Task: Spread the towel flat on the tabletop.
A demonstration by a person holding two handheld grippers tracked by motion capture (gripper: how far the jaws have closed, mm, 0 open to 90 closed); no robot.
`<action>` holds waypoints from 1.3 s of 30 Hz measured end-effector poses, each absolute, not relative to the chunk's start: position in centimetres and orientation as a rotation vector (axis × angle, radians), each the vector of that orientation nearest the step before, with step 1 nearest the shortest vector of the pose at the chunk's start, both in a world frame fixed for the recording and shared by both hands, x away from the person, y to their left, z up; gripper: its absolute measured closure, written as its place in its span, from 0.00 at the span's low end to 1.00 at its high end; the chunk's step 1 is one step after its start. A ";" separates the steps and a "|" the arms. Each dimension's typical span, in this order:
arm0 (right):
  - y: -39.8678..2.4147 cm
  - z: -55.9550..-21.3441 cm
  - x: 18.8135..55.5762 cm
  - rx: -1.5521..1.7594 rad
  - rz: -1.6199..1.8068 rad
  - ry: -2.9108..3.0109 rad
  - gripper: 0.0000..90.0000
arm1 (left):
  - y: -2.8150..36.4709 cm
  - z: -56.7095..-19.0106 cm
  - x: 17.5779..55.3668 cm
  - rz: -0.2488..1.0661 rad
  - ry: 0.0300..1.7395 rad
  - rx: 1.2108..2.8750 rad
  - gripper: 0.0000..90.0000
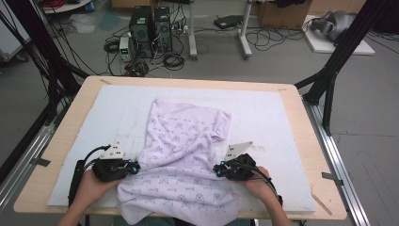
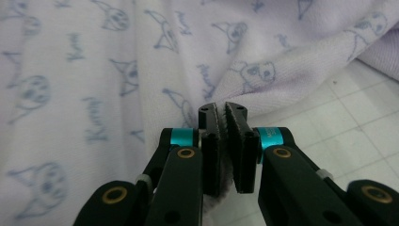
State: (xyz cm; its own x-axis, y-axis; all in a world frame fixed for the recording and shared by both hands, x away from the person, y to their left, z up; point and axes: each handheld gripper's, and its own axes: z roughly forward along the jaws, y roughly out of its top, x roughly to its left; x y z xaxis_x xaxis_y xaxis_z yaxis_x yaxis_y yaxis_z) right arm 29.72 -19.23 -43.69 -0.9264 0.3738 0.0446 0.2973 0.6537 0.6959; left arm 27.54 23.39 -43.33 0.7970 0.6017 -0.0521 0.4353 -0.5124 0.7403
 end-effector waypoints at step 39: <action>-19.7 -41.9 30.6 0.564 1.112 2.720 0.96 | 20.5 -42.7 30.3 0.314 0.695 2.212 0.95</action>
